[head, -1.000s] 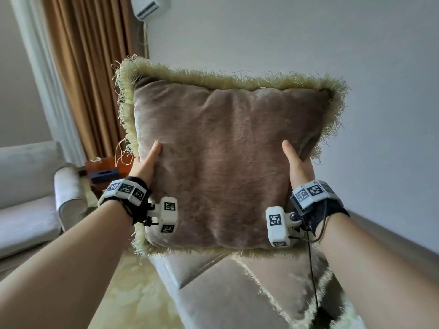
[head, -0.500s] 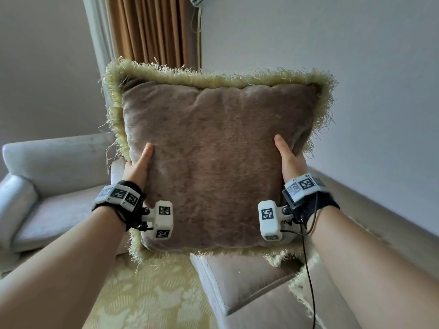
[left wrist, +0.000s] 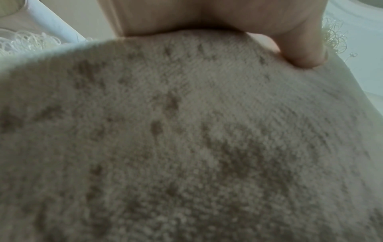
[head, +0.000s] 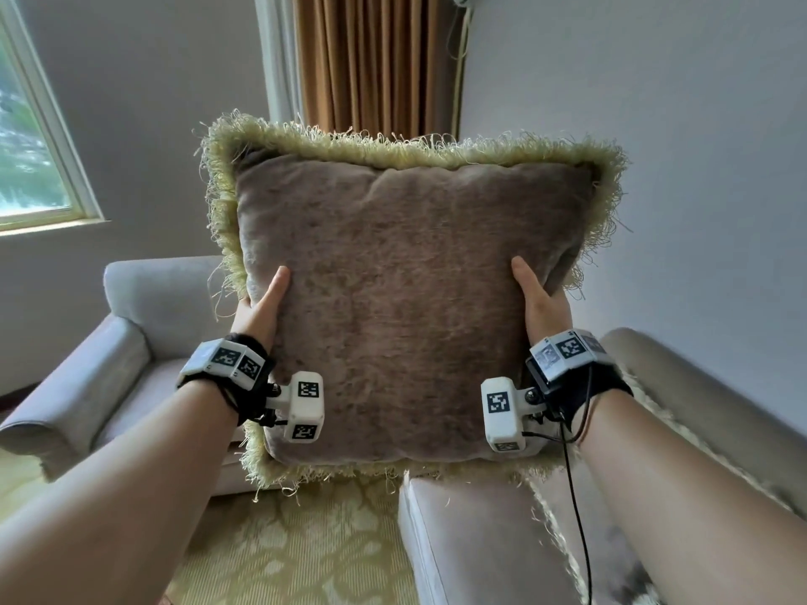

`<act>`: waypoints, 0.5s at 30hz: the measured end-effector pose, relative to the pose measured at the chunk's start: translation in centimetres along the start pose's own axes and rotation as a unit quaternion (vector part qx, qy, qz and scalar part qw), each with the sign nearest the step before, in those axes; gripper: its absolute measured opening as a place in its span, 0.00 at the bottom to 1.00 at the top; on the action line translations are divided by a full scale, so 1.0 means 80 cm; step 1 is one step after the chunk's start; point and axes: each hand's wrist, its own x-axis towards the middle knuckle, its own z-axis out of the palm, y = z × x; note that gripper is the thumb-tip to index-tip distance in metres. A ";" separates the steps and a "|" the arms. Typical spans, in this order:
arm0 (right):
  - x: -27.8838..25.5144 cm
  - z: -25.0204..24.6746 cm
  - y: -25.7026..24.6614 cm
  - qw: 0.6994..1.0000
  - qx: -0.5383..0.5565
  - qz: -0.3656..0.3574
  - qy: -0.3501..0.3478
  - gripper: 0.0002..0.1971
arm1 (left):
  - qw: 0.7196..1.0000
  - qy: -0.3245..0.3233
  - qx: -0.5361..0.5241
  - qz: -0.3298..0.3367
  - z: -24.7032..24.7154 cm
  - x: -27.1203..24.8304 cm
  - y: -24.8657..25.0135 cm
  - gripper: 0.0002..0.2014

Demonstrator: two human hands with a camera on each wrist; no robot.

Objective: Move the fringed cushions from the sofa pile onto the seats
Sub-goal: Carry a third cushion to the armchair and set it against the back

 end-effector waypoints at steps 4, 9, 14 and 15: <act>0.043 0.083 0.024 0.999 -0.018 0.008 -0.029 0.31 | 1.000 0.022 -0.007 0.003 -0.029 0.081 -0.007 0.70; 0.100 0.207 0.050 0.999 -0.029 0.003 -0.044 0.35 | 0.999 0.027 -0.024 0.008 -0.066 0.202 -0.003 0.73; 0.151 0.345 0.065 0.997 -0.036 0.013 -0.069 0.38 | 0.999 0.038 -0.026 0.024 -0.115 0.332 0.023 0.69; 0.160 0.377 0.067 0.996 -0.034 0.013 -0.076 0.38 | 0.998 0.047 -0.029 0.023 -0.129 0.359 0.029 0.69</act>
